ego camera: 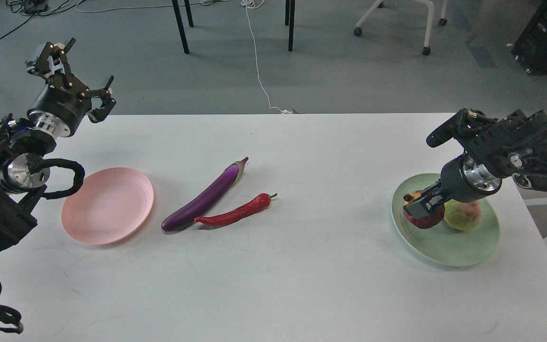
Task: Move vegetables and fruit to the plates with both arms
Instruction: 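Set the pomegranate on the green plate beside the fig and release, then retract the right gripper and reach the left hand to the purple eggplant, then grasp the eggplant with the left hand and lift it, then lower the eggplant onto the pink plate and release it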
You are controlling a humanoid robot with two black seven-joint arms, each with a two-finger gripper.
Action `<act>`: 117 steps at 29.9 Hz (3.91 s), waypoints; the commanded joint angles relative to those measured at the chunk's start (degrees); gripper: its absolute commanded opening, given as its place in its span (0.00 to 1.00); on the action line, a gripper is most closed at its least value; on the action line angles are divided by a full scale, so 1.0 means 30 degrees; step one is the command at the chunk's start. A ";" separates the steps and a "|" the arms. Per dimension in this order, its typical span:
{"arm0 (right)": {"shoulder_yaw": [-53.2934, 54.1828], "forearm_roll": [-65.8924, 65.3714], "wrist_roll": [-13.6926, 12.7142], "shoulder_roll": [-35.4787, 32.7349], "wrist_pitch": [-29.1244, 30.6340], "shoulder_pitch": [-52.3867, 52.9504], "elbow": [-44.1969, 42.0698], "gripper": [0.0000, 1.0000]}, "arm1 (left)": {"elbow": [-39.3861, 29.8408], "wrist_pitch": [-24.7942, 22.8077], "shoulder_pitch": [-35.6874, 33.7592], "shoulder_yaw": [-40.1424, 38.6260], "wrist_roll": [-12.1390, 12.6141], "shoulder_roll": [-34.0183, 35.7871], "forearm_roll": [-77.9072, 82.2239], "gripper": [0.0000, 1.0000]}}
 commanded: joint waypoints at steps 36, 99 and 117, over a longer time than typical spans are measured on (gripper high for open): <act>2.2361 1.4568 0.0149 -0.4825 -0.0235 -1.1384 -0.6358 0.99 | -0.8187 0.2111 -0.0968 0.2243 0.0788 0.0144 1.8704 0.98; 3.0626 2.7937 0.0178 -0.1337 0.3357 -1.8418 -1.0754 0.99 | -0.9744 0.5978 -0.0353 1.1767 0.2604 0.8582 3.0322 0.13; 3.0626 2.7937 0.0178 -0.1454 0.3357 -1.8593 -1.0813 0.99 | -0.9654 0.6007 -0.0410 1.1387 0.2546 0.7849 3.0116 0.78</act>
